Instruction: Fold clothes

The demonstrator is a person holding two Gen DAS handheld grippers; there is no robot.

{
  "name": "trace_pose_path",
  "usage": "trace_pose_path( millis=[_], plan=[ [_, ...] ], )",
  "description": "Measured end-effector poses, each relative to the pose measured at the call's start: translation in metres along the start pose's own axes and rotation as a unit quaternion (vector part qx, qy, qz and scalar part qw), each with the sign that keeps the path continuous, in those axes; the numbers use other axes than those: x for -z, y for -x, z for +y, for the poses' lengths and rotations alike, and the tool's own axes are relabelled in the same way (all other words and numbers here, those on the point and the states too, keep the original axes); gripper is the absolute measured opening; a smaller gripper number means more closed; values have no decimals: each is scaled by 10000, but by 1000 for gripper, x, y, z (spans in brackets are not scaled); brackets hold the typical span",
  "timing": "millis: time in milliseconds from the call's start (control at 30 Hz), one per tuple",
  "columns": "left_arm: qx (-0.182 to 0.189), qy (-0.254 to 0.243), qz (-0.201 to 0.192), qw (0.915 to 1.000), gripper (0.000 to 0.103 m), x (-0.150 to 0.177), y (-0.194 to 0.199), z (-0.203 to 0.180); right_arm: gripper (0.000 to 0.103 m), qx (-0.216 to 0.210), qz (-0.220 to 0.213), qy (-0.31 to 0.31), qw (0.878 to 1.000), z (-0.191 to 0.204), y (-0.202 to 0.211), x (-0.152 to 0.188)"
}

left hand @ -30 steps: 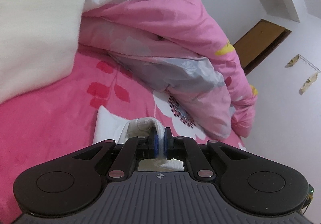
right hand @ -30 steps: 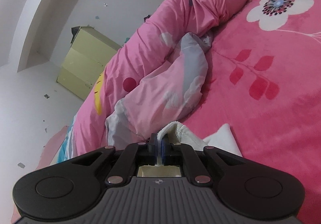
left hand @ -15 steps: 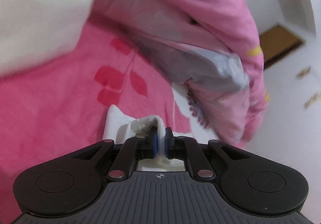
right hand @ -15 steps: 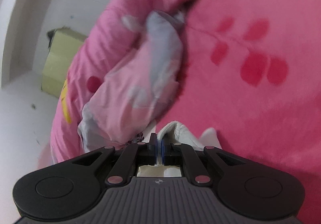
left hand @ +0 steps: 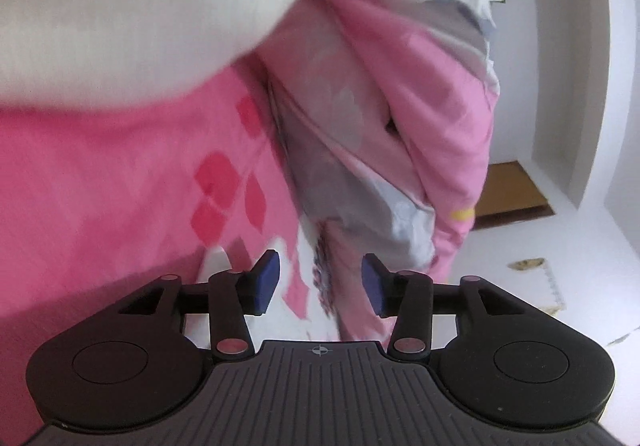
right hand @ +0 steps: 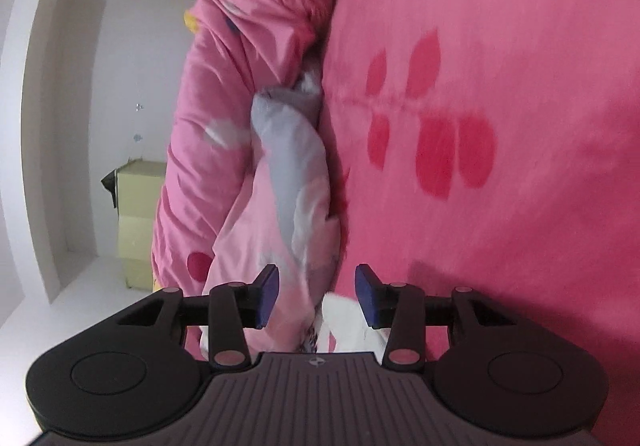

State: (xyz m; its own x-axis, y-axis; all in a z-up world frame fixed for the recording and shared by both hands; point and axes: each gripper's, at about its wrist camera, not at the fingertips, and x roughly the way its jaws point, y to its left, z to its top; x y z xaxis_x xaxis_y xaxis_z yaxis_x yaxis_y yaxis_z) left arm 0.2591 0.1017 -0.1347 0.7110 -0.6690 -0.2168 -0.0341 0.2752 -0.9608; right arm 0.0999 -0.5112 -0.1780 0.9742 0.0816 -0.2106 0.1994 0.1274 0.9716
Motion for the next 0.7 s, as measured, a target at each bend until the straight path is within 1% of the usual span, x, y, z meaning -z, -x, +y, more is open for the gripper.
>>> trace_pose_path(
  millis=[33,100,133,167,233,267,300,333,367,400,433,500,533,567,600,633,700],
  plan=[
    [-94,-133,-7,9999,46,0,1,-3,45,17,-74,60,10000,3,5,0],
    [-478,-662,-6,9967,47,4,0,-15,45,35,-141,339,9993,16,11,2],
    [-698,-969,-9,9928,47,6,-1,-22,45,43,-132,568,9983,26,13,6],
    [-916,-1279,-9,9876,47,9,-2,-29,45,72,-48,950,9954,41,13,11],
    [-1342,-1937,12,9718,47,16,-5,-40,45,172,231,1766,9839,71,5,26],
    [-1546,-2267,27,9616,48,20,-7,-46,45,220,459,2313,9715,90,-2,38],
    [-1707,-2602,60,9503,49,24,-10,-50,45,256,698,2817,9566,106,-10,52],
    [-1831,-2865,82,9404,49,28,-13,-53,45,295,980,3353,9365,122,-22,70],
    [-1947,-3124,92,9297,49,32,-16,-55,45,327,1264,3880,9124,138,-34,88],
    [-2022,-3329,104,9210,49,36,-18,-55,45,328,1557,4400,8838,151,-47,110],
    [-2062,-3455,135,9154,49,39,-19,-52,45,306,1798,4876,8538,161,-60,132],
    [-2140,-3697,198,9040,49,45,-23,-46,44,242,2242,5702,7899,175,-85,175],
    [-2172,-3770,222,9001,49,47,-25,-43,42,185,2457,6056,7566,177,-98,198],
    [-2172,-3797,229,8989,49,47,-27,-42,42,126,2662,6375,7229,180,-111,219],
    [-2168,-3817,236,8982,49,47,-28,-40,41,59,2848,6602,6949,180,-121,237],
    [-2144,-3803,241,8993,49,46,-28,-38,39,-2,3028,6810,6668,179,-132,254],
    [-2114,-3769,257,9014,49,45,-29,-36,37,-77,3349,7112,6181,175,-153,284]
  ],
)
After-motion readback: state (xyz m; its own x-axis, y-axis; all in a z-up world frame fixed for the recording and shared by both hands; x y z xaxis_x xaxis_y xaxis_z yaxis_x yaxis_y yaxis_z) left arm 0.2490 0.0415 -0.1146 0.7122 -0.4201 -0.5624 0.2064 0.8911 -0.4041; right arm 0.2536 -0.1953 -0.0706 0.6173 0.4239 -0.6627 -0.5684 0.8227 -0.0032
